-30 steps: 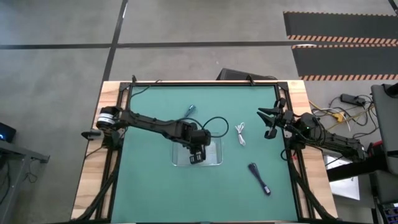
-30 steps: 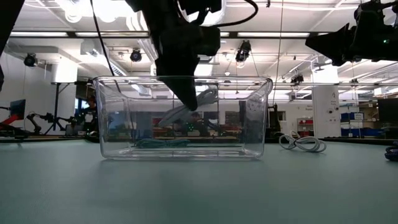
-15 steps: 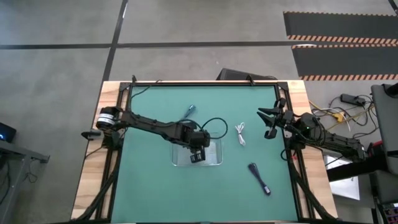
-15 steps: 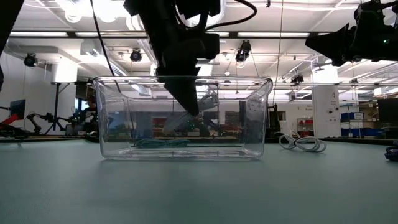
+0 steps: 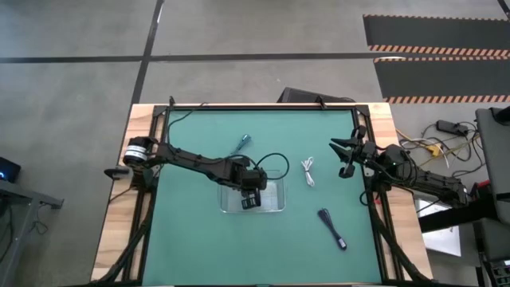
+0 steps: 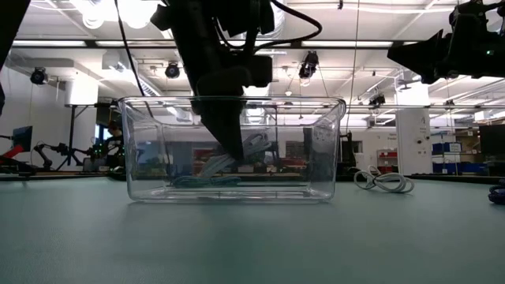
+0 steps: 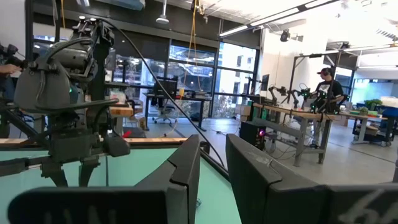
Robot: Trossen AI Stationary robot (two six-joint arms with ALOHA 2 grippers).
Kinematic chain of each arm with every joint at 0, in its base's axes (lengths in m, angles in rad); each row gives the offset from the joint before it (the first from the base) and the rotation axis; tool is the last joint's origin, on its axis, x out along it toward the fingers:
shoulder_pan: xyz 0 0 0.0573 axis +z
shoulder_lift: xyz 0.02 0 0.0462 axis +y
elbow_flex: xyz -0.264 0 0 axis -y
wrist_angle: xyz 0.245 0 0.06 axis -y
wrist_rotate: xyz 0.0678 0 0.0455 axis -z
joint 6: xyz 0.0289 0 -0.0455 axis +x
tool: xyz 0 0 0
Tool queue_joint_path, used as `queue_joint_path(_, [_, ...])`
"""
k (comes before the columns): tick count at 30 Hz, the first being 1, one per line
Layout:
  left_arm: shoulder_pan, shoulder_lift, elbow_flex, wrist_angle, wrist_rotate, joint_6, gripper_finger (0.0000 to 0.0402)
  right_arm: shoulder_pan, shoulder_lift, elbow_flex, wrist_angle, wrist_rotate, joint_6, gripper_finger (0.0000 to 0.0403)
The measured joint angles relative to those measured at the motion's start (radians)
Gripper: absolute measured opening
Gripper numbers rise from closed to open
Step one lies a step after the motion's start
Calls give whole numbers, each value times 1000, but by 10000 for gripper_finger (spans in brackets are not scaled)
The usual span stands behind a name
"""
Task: Pick and place USB-C Cables
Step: Put the left white charger cable into the transparent bin
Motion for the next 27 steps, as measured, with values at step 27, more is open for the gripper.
queue_joint_path(27, [0, 0, 1, 4, 0, 3, 71, 0, 0, 0, 0, 0, -7, 68])
